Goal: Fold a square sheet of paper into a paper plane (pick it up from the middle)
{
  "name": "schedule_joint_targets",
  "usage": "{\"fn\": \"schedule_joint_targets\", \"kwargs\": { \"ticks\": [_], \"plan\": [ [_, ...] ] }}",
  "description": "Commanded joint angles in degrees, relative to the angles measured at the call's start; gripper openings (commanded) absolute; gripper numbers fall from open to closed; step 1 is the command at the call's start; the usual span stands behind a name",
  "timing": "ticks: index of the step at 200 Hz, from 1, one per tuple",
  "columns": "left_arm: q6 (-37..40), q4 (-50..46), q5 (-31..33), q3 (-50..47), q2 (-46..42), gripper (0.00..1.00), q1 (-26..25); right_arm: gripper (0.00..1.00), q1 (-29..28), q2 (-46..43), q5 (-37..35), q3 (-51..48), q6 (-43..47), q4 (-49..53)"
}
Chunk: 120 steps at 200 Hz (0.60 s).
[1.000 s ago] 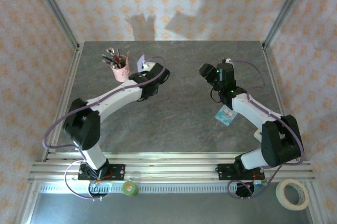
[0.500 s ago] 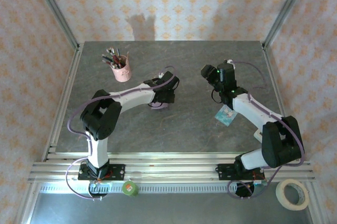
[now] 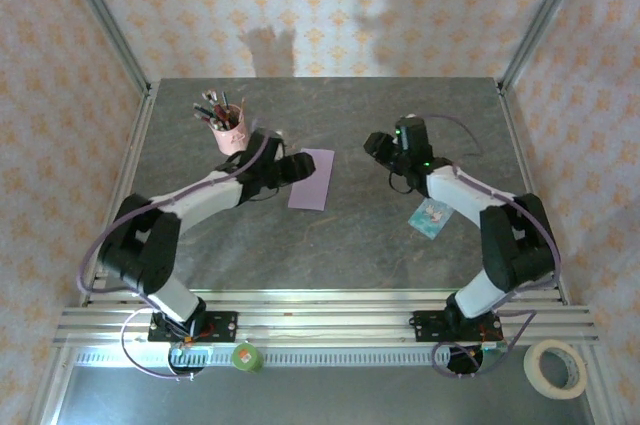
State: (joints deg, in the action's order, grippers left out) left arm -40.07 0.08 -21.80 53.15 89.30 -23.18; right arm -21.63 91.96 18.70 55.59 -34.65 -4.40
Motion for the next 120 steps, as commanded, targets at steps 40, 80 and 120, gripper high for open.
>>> {"fn": "schedule_joint_targets", "kwargs": {
  "ticks": [40, 80, 120],
  "plan": [
    [-6.83, 10.68, -2.86, -15.21, -9.02, 0.96, 6.63, 0.18, -11.27, 11.11, 8.17, 6.87, 0.81, 4.08],
    [-6.35, 10.67, -5.83, -16.40, -8.42, 0.99, 6.88, 0.14, -13.51, 17.26, 9.62, 10.33, 1.60, 7.21],
    [-5.75, 9.56, -7.96, -15.28, -5.88, 0.99, 6.85, 0.12, -13.64, 20.37, 8.38, 12.04, 2.58, 10.26]
  ]
}}
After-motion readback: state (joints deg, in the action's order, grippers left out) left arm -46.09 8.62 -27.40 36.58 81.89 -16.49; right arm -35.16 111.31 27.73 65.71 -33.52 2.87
